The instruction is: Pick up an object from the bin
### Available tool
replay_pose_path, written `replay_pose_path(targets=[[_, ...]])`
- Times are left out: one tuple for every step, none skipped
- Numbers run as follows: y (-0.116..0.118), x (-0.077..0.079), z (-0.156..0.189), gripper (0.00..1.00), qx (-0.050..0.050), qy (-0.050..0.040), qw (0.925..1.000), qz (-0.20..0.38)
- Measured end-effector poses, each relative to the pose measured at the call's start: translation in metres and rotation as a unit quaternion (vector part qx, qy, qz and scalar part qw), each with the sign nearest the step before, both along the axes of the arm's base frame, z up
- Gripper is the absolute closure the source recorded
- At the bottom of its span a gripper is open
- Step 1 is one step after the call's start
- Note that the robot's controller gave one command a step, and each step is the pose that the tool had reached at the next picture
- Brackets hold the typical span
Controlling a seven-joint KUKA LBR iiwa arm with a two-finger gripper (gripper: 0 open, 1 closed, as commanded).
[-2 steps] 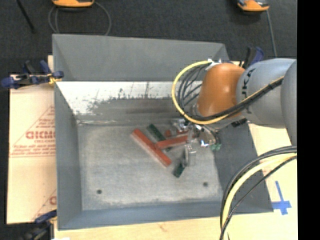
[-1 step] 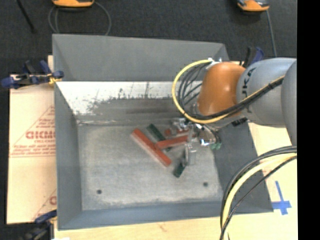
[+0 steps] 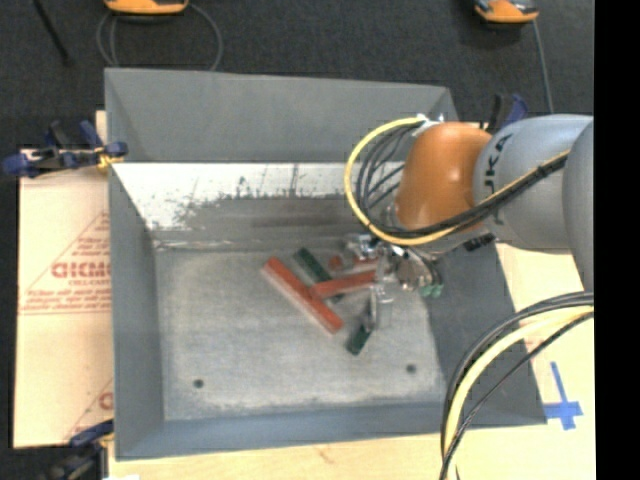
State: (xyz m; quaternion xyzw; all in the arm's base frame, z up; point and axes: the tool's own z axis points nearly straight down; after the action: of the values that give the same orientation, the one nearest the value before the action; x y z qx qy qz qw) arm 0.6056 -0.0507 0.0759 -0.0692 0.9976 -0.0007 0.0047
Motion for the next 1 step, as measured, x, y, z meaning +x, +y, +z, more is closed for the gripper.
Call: replay_pose_path(targets=[[-0.0003, 0.0019, 0.0012, 0.0, 0.0, -0.0008, 1.0, -0.001]])
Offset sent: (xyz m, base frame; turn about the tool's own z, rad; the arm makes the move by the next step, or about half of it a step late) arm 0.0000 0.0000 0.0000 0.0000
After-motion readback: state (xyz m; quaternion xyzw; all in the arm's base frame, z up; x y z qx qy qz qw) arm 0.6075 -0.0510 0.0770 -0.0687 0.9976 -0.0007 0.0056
